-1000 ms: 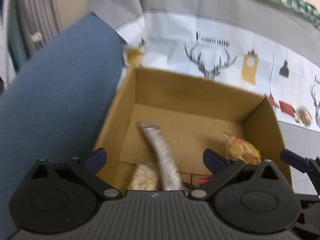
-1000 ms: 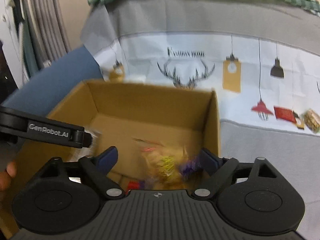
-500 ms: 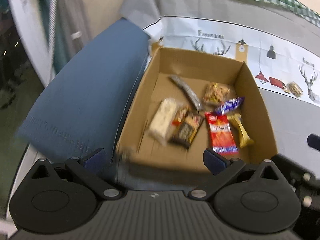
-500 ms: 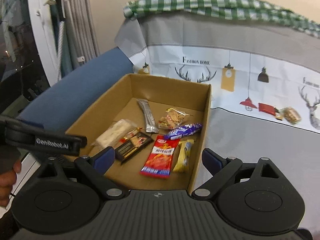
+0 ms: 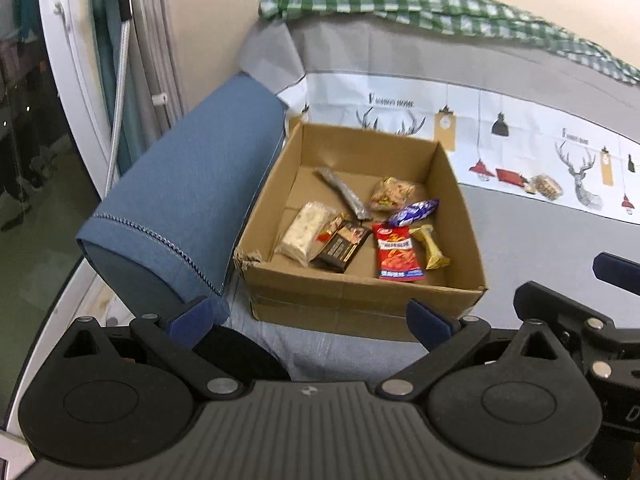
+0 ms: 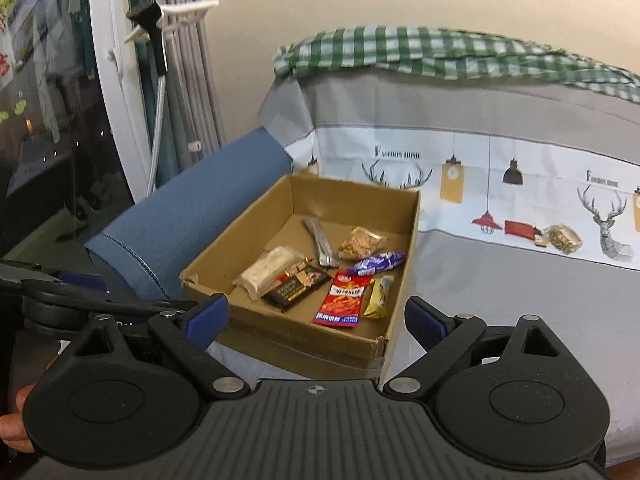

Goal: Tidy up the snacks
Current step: 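Lift both tools away from the box toward the last snacks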

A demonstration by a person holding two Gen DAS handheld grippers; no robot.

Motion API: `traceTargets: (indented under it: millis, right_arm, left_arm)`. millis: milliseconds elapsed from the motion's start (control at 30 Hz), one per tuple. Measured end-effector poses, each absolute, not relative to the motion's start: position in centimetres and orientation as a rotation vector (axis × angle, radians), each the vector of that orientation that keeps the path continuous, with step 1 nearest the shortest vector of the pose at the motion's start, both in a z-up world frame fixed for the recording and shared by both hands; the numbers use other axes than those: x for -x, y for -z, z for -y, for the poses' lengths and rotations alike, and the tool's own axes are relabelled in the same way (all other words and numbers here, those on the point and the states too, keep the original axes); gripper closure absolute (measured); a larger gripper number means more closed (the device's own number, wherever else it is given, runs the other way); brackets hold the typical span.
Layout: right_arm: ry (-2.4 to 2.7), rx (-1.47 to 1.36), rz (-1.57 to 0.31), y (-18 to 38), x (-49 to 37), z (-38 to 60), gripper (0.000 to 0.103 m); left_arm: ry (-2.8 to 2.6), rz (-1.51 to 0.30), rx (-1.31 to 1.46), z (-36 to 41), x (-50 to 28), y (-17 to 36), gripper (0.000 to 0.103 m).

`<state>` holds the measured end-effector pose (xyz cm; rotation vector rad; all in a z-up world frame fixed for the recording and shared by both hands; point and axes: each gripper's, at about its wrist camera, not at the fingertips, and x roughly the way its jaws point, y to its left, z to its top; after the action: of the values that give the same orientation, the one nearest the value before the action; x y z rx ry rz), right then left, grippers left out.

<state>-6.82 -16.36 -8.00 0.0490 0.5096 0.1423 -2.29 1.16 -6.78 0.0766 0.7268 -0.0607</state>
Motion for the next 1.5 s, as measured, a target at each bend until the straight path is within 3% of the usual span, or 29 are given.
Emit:
traceTargets:
  millis: [400, 1167, 1500]
  right_arm:
    - [-0.146, -0.044, -0.411, 6.5, 10.8, 16.5, 0.007]
    - [-0.147, -0.056, -0.419, 6.8, 10.7, 16.5, 0.007]
    - [-0.102, -0.093, -0.432, 8.1, 8.7, 19.3, 0.007]
  left_arm:
    - [0.072, -0.646, -0.068, -0.8, 5.5, 4.9, 0.000]
    - [0.074, -0.649, -0.059, -1.2, 5.4, 5.0, 0.000]
    - [0.123, -0.706, -0.211, 4.2, 2.2, 6.3, 0.000]
